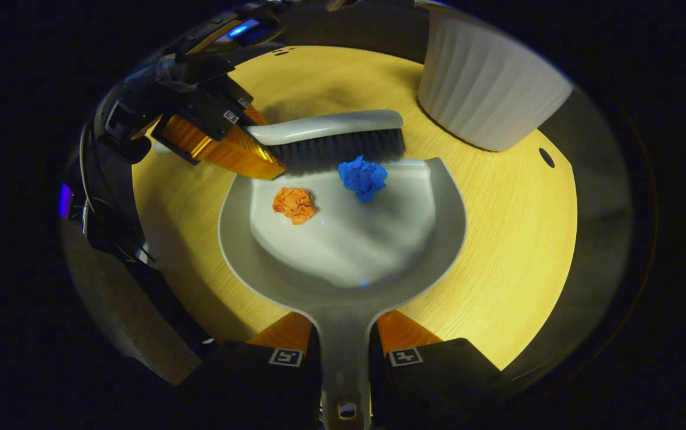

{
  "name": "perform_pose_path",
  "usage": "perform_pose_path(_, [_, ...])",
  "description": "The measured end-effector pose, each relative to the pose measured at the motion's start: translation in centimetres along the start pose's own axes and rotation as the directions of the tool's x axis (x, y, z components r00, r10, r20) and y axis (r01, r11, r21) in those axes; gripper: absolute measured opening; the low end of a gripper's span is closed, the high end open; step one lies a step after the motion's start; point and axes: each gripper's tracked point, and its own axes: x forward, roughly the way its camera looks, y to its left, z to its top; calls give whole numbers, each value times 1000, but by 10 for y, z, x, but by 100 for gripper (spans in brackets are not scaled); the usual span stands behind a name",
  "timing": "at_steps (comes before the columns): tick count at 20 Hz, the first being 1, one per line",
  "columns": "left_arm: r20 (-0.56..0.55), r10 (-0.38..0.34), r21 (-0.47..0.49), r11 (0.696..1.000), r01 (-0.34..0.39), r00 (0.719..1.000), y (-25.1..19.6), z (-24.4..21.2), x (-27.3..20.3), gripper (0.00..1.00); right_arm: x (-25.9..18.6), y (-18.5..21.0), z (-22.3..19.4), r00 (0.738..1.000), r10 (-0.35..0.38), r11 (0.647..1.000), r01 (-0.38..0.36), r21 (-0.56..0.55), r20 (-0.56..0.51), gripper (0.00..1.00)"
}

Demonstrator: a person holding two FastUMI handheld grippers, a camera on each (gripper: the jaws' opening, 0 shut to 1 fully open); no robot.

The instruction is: Pick up the small broom and dustpan from the desktop, sweep the trash into the dustpan with the broom, and then empty the trash into the garbage bin.

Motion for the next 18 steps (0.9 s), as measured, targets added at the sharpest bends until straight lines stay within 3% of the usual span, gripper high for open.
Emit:
perform_pose_path(4, [77,23,0,1000,-23,997,-3,0,-26,25,-4,1,1,996,-38,997,32,71,84,34])
perform_pose_path(7, [137,62,-16,998,-60,989,3,-5,-50,25,-2,-3,8,989,-79,991,64,120,126,37])
perform_pose_path(11, [181,202,-96,978,-187,963,55,-28,-60,25,-12,-3,13,981,-153,969,126,213,117,34])
perform_pose_path(13, [179,254,-147,962,-229,950,84,-49,-52,26,-22,-4,15,975,-190,953,156,258,112,37])
perform_pose_path(18, [138,293,-205,943,-262,946,133,-95,-66,25,-61,-13,33,952,-284,904,225,363,118,37])
